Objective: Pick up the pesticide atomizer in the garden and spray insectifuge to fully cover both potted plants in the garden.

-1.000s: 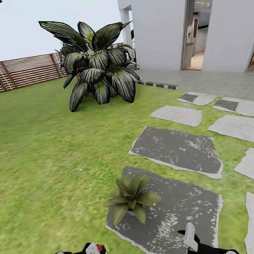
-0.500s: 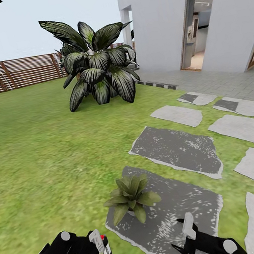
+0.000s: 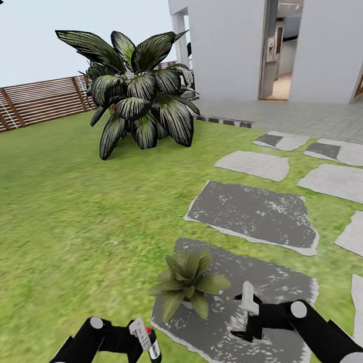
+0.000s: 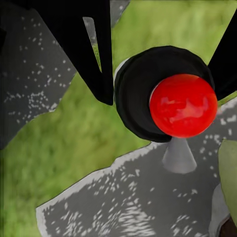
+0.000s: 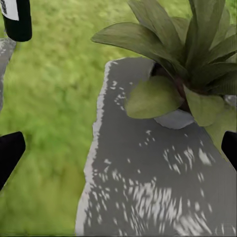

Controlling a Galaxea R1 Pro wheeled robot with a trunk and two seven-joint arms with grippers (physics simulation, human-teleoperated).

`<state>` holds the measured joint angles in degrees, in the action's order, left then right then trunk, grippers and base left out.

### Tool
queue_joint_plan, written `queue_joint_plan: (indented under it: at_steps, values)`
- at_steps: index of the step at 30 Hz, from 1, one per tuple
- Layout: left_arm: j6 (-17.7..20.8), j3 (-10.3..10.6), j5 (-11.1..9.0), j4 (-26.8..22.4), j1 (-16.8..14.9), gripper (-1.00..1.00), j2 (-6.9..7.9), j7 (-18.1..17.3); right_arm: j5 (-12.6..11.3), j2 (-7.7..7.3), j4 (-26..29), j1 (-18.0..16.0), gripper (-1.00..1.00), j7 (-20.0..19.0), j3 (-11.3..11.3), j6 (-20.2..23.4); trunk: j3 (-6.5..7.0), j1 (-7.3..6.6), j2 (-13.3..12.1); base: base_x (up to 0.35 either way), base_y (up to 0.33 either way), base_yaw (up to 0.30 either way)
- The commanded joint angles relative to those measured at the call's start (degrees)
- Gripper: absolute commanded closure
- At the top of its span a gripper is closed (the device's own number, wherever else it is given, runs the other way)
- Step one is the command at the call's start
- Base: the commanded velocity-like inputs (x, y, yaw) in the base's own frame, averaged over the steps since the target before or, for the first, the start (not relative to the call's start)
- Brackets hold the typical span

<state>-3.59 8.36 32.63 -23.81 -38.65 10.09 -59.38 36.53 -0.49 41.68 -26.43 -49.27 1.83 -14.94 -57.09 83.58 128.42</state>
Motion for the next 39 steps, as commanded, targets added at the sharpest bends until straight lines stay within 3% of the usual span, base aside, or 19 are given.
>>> queue_joint_plan:
  at_steps: [1,7,8,11,14,17,22,31,33,36,39]
  values:
    - [0.21,0.08,0.34,-0.15,-0.02,1.00,-0.16,-0.17,0.50,0.14,0.06,-0.47,-1.00,-1.16,-0.39,0.63,-0.05,-0.01,0.02,0.000,0.000,0.000]
    - [1.93,0.08,2.17,-0.25,-0.02,1.00,-1.12,-0.36,0.41,0.51,-0.02,-1.87,-1.00,-3.49,-2.46,2.50,-0.05,-0.01,0.02,0.000,0.000,0.000]
    - [2.05,0.08,2.40,-0.26,-0.02,1.00,-1.40,-0.40,0.40,0.54,-0.05,-1.94,1.00,-3.64,-2.71,2.56,-0.05,-0.01,0.02,0.000,0.000,0.000]
    - [2.17,0.11,3.18,-0.25,-0.02,1.00,-2.58,-0.75,0.38,0.88,0.06,-2.09,1.00,-4.36,-2.96,2.73,-0.05,-0.01,0.02,0.000,0.000,0.000]
    - [2.52,0.15,4.39,-0.27,-0.02,1.00,-3.86,-1.02,0.49,2.28,0.08,-2.72,1.00,-5.17,-3.04,2.91,-0.05,-0.01,0.02,0.000,0.000,0.000]
    - [4.96,0.16,5.75,-0.29,-0.02,1.00,-5.04,-1.07,0.43,3.10,0.13,-3.78,1.00,-5.57,-3.06,5.67,-0.05,-0.01,0.02,0.000,0.000,0.000]
    - [6.13,0.16,6.10,-1.60,-0.02,1.00,-5.93,-1.16,0.42,4.54,0.68,-5.11,1.00,-6.15,-3.06,8.62,-0.05,-0.01,0.02,0.000,0.000,0.000]
    - [6.24,0.33,6.26,-1.93,-0.08,1.00,-8.65,-1.09,0.47,6.16,0.95,-5.41,1.00,-6.13,-3.06,9.03,-0.05,-0.01,0.02,0.000,0.000,0.000]
    - [6.33,0.34,7.15,-1.99,-0.28,1.00,-9.45,-1.12,0.47,6.34,0.95,-5.47,1.00,-6.11,-3.06,9.04,-0.05,-0.01,0.02,0.000,0.000,0.000]
    - [6.68,0.28,9.99,-2.02,-0.72,1.00,-10.53,-1.16,0.47,6.44,0.95,-5.64,1.00,-6.11,-3.06,9.05,-0.05,-0.01,0.02,0.000,0.000,0.000]
    - [6.81,0.26,11.19,-2.03,-0.86,1.00,-11.49,-1.17,0.47,6.46,0.92,-5.70,1.00,-6.10,-3.06,9.05,-0.05,-0.01,0.02,0.000,0.000,0.000]
